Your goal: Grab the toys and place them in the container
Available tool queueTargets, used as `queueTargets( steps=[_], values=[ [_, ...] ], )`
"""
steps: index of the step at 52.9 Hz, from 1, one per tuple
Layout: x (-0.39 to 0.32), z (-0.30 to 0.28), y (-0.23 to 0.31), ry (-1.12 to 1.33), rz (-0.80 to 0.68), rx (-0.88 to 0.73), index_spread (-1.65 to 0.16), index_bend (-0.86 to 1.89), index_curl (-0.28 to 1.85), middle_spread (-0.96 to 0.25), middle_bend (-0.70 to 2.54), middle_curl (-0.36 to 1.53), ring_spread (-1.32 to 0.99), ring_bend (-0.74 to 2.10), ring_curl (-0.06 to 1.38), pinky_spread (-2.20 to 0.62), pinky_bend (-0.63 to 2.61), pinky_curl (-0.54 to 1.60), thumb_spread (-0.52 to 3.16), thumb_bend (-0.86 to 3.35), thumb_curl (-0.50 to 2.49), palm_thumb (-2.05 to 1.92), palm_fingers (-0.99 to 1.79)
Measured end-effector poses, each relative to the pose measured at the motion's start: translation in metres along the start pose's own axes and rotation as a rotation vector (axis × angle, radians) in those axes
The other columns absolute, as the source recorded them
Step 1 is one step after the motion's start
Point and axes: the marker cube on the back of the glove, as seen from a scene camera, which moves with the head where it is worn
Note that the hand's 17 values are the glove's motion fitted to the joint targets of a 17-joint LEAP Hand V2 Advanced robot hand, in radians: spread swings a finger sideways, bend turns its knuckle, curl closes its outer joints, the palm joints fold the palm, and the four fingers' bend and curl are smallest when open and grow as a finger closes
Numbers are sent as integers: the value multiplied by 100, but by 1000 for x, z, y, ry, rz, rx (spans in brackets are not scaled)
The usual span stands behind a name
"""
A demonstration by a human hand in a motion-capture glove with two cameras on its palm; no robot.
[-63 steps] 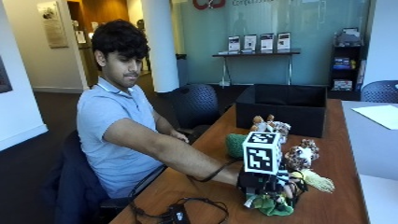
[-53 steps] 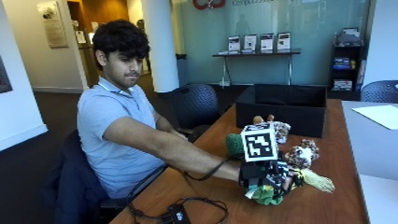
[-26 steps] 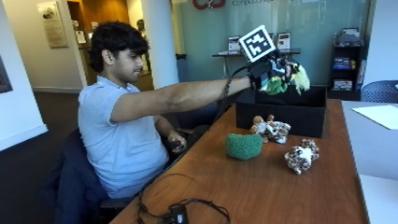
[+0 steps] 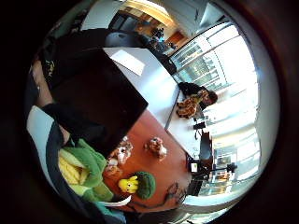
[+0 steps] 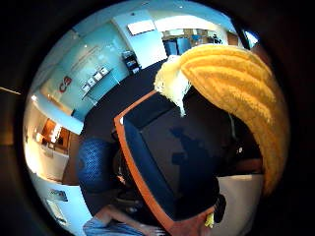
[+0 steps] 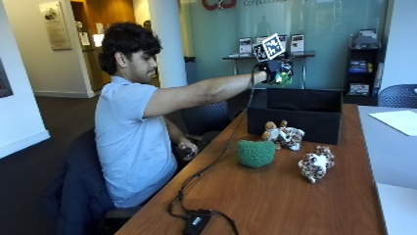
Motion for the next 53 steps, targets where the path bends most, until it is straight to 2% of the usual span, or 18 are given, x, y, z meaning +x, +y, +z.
queueTargets(
  steps=[6,7,9,11,15,18,31,41,47,53],
  values=[
    [-2,13,1,-2,-6,-134,-21,11,3,-15,103,51,-27,119,49,-40,111,46,161,71,27,11,88],
    [3,13,4,-4,-5,-157,-24,8,3,-14,93,47,-26,111,47,-38,108,45,155,61,23,-2,54],
    [15,12,9,-5,7,-183,-26,21,10,-13,79,46,-24,98,48,-29,104,49,150,51,19,-14,7],
    [30,9,13,0,40,-179,-27,32,15,-11,68,42,-21,83,45,-21,100,48,144,39,15,-20,-15],
    [71,3,29,2,122,-155,-29,33,15,-10,58,37,-18,66,32,-12,93,39,137,24,12,-19,-11],
    [105,1,47,-1,196,-160,-30,33,16,-9,54,35,-17,61,28,-8,90,36,134,14,11,-17,-7],
    [243,43,141,-18,529,-237,-32,31,22,-5,39,32,-12,51,24,3,87,33,128,-6,12,-10,-5],
    [299,115,207,55,638,-395,-33,26,25,-4,31,31,-10,46,23,5,85,32,129,-6,13,-9,-4],
    [296,159,221,-47,629,-482,-33,22,26,-3,26,31,-9,42,22,6,84,32,129,-5,14,-8,-5],
    [295,194,232,-43,647,-607,-33,17,27,-2,19,30,-8,36,21,5,88,33,130,-4,16,-6,-7]
  ],
)
